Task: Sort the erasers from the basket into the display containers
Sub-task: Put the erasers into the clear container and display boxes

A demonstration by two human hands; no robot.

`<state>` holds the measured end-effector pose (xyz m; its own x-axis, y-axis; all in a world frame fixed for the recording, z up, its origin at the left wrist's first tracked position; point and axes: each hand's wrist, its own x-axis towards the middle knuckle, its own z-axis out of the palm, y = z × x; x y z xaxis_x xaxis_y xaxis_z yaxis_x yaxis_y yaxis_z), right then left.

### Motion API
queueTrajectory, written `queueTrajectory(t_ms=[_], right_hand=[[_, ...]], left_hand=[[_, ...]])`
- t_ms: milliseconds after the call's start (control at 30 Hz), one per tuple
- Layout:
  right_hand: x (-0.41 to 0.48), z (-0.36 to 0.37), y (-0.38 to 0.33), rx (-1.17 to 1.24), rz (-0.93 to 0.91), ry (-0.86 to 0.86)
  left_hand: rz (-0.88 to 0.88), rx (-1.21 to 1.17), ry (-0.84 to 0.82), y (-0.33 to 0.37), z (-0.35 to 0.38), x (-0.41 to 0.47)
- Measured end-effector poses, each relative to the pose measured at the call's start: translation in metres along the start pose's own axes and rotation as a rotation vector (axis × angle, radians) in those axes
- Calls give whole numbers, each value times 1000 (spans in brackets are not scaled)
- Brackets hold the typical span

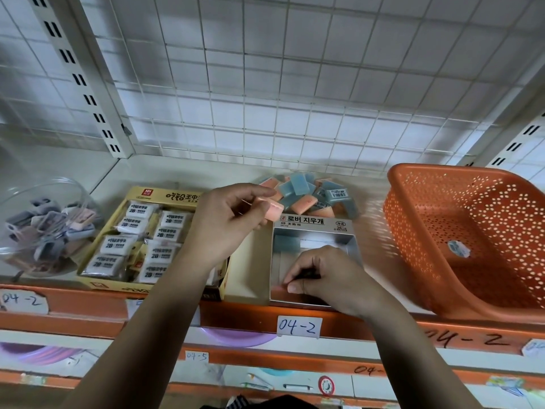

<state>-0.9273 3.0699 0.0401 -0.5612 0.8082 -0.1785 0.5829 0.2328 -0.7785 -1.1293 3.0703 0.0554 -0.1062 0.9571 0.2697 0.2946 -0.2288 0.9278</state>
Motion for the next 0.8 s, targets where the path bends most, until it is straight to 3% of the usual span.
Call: queueTrajectory(t_ms=[267, 367, 467, 567, 800], right_hand=[[-6, -2, -2, -76, -102, 18], [-14, -13, 4, -112, -179, 209], [-20, -25, 19, -161, -234, 526], [-22, -28, 34, -284, -244, 726], [-18, -19, 53, -217, -243, 832]], left_hand=[[-44, -38, -59, 8, 2, 2], [-21, -15, -169, 12, 3, 5], [3, 113, -353, 17, 9, 5], [6, 262, -524, 23, 18, 3], [90, 505, -677, 20, 28, 0]])
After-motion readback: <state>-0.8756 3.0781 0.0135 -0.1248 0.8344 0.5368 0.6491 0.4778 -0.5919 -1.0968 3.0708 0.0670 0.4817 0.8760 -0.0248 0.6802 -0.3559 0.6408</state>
